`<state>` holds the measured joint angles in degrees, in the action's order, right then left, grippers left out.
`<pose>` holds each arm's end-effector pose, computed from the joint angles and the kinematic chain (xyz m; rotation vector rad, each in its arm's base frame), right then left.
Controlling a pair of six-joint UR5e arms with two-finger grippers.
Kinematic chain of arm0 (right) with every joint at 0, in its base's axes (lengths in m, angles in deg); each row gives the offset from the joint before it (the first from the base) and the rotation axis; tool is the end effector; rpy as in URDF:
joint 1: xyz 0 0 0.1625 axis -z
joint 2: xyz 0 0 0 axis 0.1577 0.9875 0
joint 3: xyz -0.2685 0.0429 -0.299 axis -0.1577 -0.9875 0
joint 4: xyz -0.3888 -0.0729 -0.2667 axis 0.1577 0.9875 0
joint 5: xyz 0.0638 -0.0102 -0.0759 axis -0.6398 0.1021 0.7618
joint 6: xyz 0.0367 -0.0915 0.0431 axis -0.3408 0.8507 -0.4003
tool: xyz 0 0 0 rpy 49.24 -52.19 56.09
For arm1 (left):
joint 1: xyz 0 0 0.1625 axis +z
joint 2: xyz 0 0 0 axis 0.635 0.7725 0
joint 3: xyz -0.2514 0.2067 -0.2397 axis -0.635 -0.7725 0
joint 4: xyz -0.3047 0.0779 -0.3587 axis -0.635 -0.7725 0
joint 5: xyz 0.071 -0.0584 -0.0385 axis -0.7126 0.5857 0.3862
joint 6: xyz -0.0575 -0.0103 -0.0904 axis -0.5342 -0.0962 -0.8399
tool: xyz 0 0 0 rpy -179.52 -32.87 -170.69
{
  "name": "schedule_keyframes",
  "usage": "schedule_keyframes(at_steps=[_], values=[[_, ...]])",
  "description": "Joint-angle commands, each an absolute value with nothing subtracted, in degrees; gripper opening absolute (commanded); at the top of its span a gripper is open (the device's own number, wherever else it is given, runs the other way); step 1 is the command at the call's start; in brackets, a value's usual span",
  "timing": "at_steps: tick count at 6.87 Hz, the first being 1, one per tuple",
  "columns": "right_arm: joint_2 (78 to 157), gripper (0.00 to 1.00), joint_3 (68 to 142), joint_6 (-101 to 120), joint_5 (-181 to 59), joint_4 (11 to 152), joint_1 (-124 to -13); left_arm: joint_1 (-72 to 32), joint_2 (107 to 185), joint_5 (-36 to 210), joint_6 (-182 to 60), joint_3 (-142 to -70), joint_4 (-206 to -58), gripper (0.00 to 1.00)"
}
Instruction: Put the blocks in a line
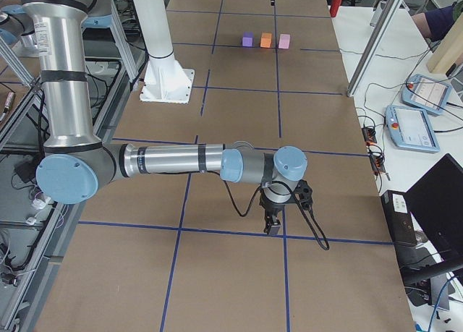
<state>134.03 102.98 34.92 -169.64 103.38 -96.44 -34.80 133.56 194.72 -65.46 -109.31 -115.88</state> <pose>0.0355 -0.5786 0.6169 -0.0264 -0.7272 -0.1708 0.1065 -0.6173 0.5148 0.1392 0.7519 0.0688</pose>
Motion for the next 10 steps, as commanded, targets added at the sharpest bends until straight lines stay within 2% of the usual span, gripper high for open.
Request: schedule_keyframes(at_steps=[1,3,6,10], values=[[134.02,1.0,102.98,34.92,-169.64,103.38,-96.43,-42.46,128.59,198.96,-64.39,-108.08,-117.16,1.0],[134.02,1.0,102.98,34.92,-169.64,103.38,-96.43,-43.72,124.89,200.14,-64.39,-107.82,-117.07,1.0],[134.02,1.0,102.98,34.92,-169.64,103.38,-96.43,-48.97,124.35,199.62,-55.41,-107.47,-116.29,1.0],[134.02,1.0,102.98,34.92,-169.64,103.38,-96.43,-49.35,122.5,200.05,-51.99,-108.61,-114.88,1.0]])
